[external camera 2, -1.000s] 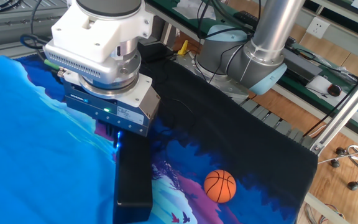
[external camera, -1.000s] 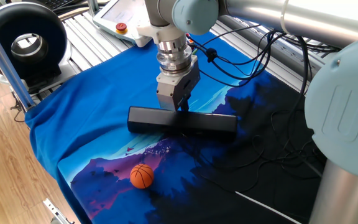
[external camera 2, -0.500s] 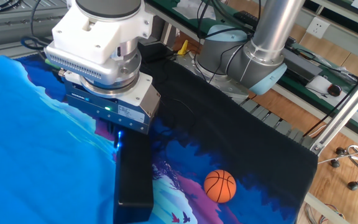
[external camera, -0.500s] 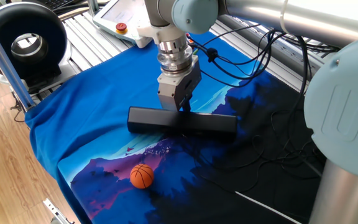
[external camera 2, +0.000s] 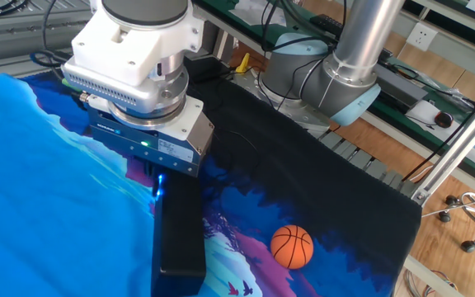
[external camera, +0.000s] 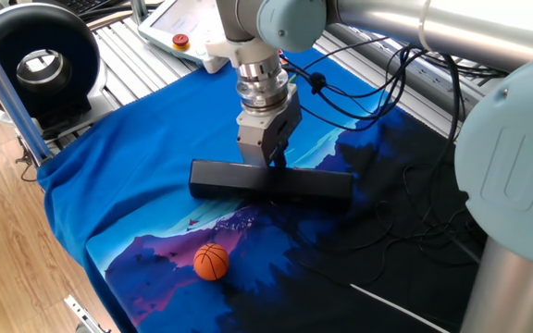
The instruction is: Turn the knob to decrease the volume of the speaker
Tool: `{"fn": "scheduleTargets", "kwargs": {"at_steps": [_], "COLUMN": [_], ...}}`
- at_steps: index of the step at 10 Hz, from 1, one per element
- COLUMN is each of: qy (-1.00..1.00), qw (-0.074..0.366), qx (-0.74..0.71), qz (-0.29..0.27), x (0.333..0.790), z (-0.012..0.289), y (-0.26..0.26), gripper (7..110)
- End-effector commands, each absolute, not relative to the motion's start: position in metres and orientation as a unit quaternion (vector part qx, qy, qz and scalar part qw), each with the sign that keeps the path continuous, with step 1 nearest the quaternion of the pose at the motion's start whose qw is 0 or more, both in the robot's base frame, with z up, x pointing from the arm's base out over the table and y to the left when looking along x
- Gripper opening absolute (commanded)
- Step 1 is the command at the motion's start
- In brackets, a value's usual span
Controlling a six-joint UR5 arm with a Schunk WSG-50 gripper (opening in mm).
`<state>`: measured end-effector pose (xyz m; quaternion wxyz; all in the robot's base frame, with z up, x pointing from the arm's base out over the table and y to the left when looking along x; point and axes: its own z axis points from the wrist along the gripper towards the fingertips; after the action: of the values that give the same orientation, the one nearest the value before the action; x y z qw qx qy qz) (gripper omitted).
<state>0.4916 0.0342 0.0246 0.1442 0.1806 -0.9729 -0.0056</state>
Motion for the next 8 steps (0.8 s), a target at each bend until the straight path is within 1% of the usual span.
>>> {"fn": "scheduleTargets", "kwargs": {"at_steps": [1, 3, 5, 6, 8], "qy": [-0.973, -0.973, -0.971, -0.971, -0.972], "qw": [0.144, 0.145, 0.153, 0.153, 0.150], "qx": [0.182, 0.181, 0.185, 0.183, 0.180], "qz": [-0.009, -0.011, -0.015, -0.026, -0.030], "x": [0.493, 0.495, 0.503, 0.506, 0.518], "z": [0.034, 0.040, 0.058, 0.064, 0.067], "y": [0.031, 0.031, 0.029, 0.037, 0.044], "gripper": [7, 7, 7, 7, 7]}}
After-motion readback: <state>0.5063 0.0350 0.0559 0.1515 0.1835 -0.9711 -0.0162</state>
